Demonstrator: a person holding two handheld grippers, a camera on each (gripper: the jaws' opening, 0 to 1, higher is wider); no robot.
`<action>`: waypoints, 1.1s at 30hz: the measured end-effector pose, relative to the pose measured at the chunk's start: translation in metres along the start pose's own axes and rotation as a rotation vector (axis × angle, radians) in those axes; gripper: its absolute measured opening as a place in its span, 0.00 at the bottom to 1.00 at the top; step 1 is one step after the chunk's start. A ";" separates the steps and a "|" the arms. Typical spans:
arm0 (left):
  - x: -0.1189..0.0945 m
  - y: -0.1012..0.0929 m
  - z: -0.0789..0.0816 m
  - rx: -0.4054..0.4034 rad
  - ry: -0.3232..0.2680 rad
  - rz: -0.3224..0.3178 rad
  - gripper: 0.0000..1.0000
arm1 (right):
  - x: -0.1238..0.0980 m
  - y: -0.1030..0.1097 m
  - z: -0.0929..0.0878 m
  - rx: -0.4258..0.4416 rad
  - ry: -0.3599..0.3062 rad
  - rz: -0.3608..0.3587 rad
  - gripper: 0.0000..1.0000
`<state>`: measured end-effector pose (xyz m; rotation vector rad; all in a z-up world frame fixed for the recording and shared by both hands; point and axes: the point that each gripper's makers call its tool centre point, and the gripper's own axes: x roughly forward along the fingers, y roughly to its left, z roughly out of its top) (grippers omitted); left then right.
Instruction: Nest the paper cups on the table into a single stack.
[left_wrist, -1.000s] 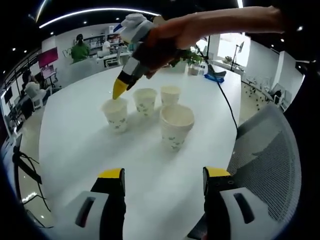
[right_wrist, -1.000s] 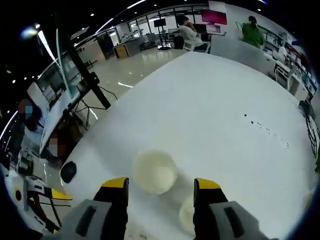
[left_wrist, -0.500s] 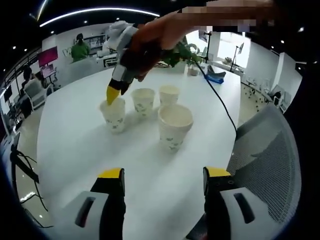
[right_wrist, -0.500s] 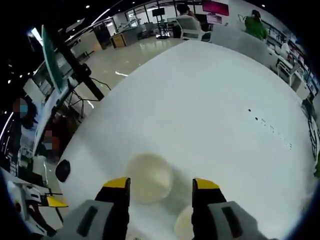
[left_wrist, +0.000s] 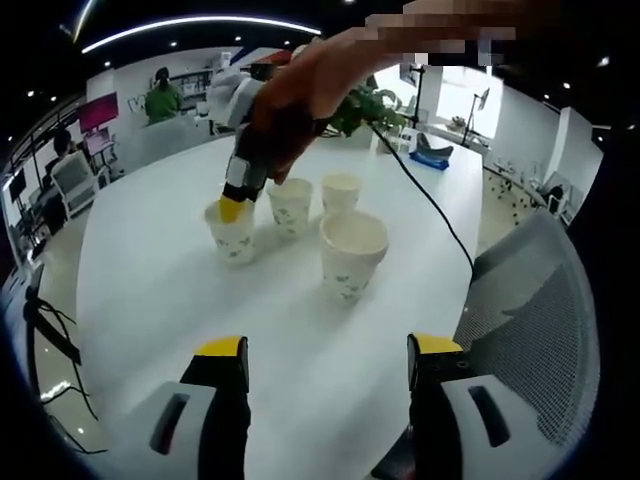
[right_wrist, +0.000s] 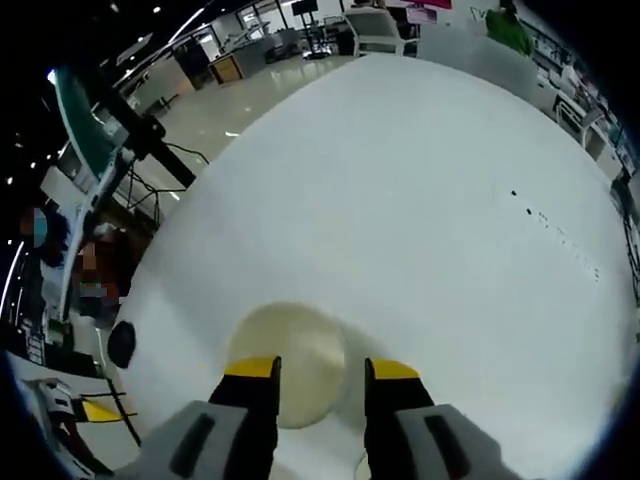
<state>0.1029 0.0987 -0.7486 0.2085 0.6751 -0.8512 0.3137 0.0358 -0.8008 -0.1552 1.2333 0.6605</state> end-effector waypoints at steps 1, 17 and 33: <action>-0.001 0.001 -0.001 -0.002 0.001 0.001 0.63 | 0.001 0.000 0.000 -0.001 0.004 0.001 0.28; -0.001 0.004 -0.008 -0.009 0.007 0.008 0.63 | 0.016 -0.001 -0.014 -0.026 0.075 -0.043 0.00; -0.003 0.004 -0.012 -0.014 0.010 0.013 0.63 | 0.020 -0.013 -0.008 -0.053 0.080 -0.077 0.00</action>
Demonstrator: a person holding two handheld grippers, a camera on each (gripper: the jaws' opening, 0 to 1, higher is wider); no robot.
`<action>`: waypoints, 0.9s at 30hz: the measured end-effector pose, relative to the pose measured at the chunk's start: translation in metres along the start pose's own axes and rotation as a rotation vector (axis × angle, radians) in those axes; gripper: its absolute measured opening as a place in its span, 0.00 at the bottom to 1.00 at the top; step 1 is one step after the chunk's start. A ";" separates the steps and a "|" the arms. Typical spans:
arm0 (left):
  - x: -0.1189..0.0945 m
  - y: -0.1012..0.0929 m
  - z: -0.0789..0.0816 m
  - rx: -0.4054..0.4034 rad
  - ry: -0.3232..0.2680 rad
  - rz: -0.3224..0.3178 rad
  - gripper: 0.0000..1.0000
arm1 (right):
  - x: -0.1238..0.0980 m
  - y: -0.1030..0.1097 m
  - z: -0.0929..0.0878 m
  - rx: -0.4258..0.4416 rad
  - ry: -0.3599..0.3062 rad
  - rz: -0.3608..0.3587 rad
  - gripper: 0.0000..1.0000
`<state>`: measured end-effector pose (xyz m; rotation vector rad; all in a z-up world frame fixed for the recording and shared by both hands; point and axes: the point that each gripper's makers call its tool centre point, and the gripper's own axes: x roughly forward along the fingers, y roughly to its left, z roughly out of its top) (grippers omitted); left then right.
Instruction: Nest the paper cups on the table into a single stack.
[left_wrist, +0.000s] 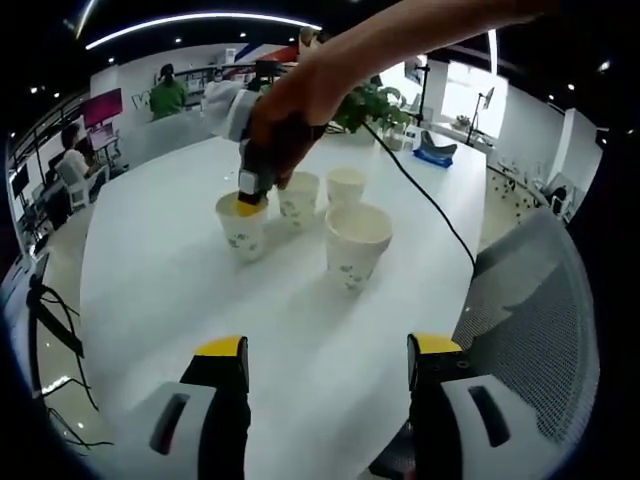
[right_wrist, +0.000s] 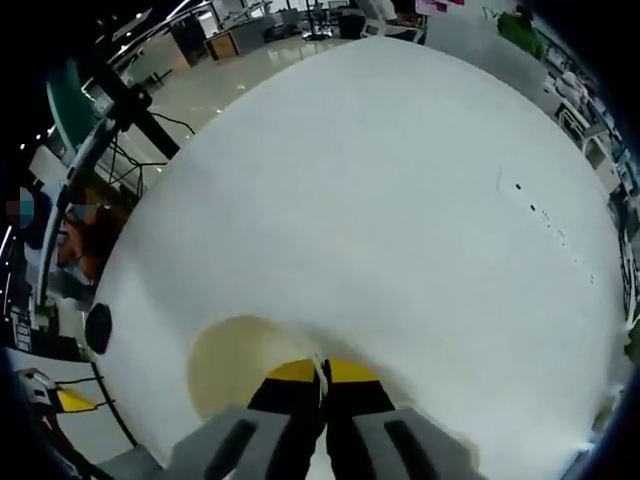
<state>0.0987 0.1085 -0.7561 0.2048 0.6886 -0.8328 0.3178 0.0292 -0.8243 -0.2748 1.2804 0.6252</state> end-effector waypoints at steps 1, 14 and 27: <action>0.000 0.000 0.000 0.000 0.000 0.000 0.63 | 0.000 0.000 0.000 0.000 -0.002 -0.001 0.00; 0.000 0.000 0.001 0.005 0.000 -0.001 0.63 | -0.018 0.007 0.007 -0.019 -0.037 0.010 0.00; 0.002 -0.004 0.004 0.014 -0.003 -0.006 0.62 | -0.053 0.008 0.012 -0.062 -0.085 0.002 0.00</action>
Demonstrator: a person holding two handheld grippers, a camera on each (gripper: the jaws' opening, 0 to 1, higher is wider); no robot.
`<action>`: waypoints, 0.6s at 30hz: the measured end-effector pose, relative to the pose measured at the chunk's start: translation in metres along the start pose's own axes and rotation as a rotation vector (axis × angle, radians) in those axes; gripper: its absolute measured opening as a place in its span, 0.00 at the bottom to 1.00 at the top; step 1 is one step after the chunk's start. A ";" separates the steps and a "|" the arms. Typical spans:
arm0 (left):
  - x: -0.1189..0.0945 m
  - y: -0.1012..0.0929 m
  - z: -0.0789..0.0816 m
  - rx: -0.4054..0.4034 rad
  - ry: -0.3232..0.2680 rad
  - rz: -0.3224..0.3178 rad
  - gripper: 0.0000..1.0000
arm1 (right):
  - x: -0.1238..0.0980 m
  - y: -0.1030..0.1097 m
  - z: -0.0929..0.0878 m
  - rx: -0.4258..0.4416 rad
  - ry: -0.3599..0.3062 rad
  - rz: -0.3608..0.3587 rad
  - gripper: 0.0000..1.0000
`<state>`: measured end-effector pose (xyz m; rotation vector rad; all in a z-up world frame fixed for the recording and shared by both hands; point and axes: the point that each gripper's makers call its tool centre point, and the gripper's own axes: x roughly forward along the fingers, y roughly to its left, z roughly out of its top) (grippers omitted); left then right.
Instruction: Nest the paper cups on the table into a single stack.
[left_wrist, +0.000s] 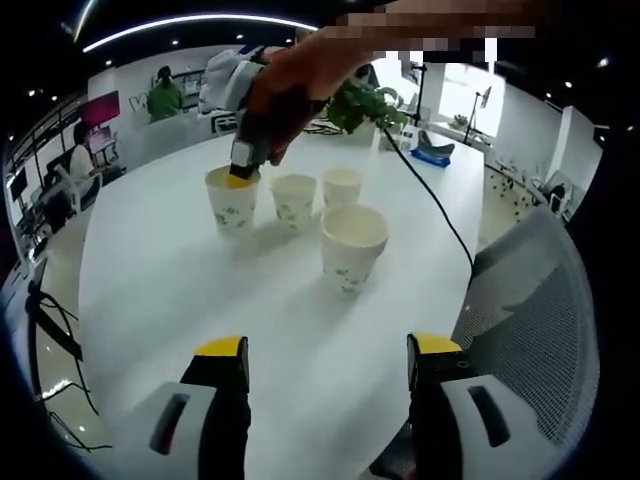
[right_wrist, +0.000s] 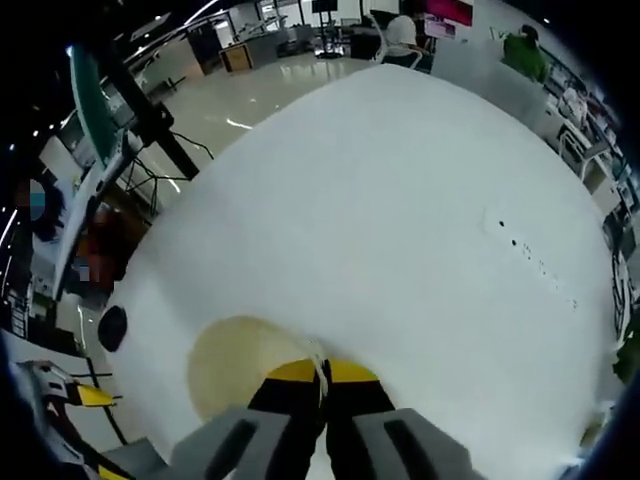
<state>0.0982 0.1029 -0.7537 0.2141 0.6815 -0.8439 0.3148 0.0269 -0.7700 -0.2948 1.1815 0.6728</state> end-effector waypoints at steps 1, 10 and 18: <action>0.000 -0.001 0.001 0.001 0.000 -0.001 0.62 | -0.002 0.000 0.000 0.000 -0.003 -0.001 0.00; 0.000 -0.004 0.003 0.013 0.003 -0.008 0.62 | -0.017 -0.005 -0.001 -0.023 -0.029 0.002 0.00; 0.003 -0.003 0.002 0.018 0.006 -0.013 0.62 | -0.037 -0.005 -0.005 -0.079 -0.036 0.009 0.00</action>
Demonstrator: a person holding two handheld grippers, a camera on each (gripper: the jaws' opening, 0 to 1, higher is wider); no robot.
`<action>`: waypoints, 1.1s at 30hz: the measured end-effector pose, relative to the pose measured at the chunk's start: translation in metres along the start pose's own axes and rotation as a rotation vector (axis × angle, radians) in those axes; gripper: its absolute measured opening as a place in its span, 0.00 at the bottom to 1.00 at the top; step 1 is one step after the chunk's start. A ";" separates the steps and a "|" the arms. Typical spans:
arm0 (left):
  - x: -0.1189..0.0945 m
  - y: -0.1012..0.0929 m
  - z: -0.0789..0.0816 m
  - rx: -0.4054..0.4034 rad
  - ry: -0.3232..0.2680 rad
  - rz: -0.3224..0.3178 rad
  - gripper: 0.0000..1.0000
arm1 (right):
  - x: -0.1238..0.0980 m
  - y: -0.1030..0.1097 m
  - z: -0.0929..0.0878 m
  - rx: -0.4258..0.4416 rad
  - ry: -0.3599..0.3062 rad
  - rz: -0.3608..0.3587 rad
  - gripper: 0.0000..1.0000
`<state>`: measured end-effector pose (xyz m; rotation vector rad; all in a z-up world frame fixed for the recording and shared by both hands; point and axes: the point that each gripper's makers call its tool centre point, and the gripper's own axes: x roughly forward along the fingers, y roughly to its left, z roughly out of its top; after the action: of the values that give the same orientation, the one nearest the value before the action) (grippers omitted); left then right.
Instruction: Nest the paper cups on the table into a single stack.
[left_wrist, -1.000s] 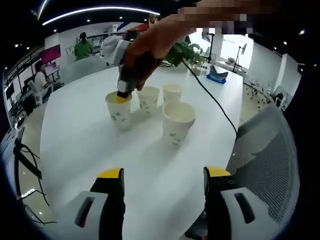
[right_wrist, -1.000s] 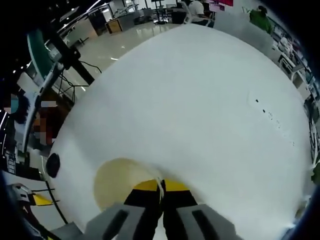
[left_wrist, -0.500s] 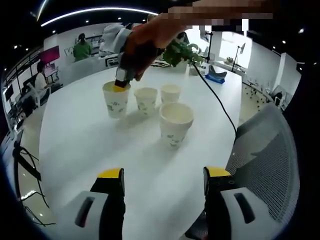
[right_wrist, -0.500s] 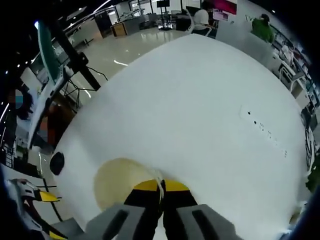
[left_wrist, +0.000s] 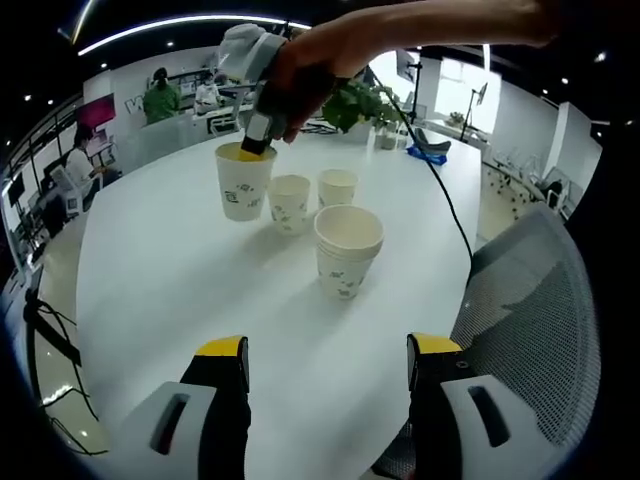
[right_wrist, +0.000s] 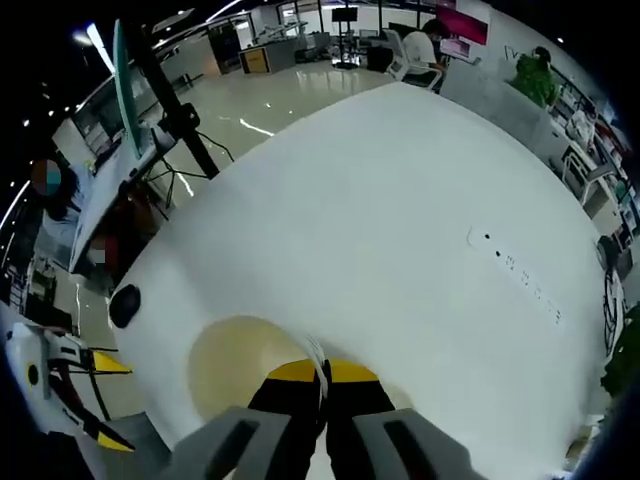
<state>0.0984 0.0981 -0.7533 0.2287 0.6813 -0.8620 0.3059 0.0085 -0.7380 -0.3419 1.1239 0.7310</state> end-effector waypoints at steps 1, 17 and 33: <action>0.001 0.000 0.000 0.000 -0.001 -0.001 0.62 | -0.002 0.000 -0.001 -0.004 -0.001 0.000 0.00; 0.006 0.001 0.002 0.019 0.002 -0.012 0.62 | -0.039 0.012 -0.021 -0.055 -0.023 0.020 0.00; 0.007 0.001 0.001 0.031 0.006 -0.007 0.62 | -0.063 0.027 -0.046 -0.094 -0.024 0.054 0.00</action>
<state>0.1031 0.0939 -0.7566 0.2572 0.6751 -0.8789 0.2403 -0.0216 -0.6969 -0.3828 1.0812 0.8352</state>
